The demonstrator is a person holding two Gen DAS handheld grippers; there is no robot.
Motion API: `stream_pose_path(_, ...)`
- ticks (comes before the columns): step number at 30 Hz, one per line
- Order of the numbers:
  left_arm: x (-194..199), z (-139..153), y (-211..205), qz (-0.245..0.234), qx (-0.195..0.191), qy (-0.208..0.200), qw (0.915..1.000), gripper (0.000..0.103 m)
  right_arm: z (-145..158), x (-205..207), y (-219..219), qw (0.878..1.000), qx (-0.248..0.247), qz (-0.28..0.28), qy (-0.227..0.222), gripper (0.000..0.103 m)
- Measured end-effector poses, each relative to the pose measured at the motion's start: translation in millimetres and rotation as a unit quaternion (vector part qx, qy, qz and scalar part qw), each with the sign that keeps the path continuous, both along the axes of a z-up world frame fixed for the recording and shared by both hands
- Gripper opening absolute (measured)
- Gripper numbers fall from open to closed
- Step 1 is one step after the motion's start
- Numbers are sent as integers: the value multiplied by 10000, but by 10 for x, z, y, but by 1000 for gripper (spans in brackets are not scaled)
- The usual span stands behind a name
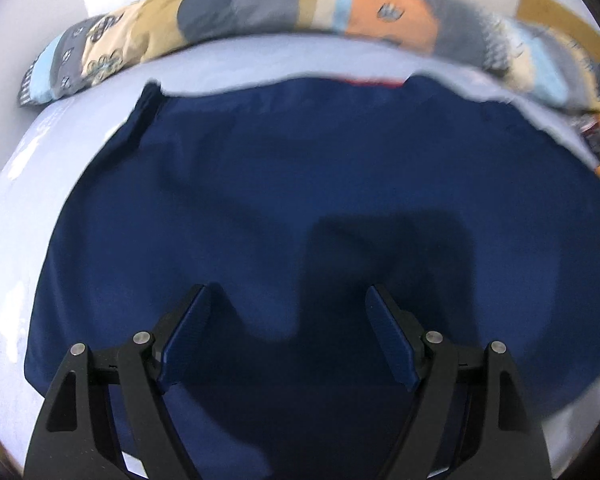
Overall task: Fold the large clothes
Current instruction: 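Lift the held edge with the right gripper and fold it across the jacket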
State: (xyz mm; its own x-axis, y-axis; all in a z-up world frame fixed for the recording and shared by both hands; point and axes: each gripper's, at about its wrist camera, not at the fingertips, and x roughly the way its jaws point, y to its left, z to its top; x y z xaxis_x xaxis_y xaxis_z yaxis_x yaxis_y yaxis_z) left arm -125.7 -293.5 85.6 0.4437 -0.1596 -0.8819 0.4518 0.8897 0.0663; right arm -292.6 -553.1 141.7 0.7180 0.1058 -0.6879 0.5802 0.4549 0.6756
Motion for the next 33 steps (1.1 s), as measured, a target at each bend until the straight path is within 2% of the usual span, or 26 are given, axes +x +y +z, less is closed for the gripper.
stream_pose_path(2,-45,-25,-77,-93,253,-195,9994,81,30,18,21,10000,0,39,-22,20)
stream_pose_path(4,-76,28,-101,-147,321,-325,9988,80,61,44,36,10000,-28,83,-34,20)
stream_pose_path(9,-72,391,128,171,-263,-794,9963,80,102,57,26,9999,35,112,-65,20)
stream_pose_path(13,12,453,319,347,-559,-651,9957,80,135,63,50,9999,4,112,-72,20)
stream_pose_path(19,71,502,541,432,-517,-704,9952,80,274,86,139,9995,-232,164,-101,20)
stream_pose_path(25,313,416,1022,856,-683,-295,9936,80,372,121,217,9990,-409,168,-101,20)
stream_pose_path(33,403,416,1523,1100,-659,-307,9913,80,457,192,281,9983,-539,178,-150,20)
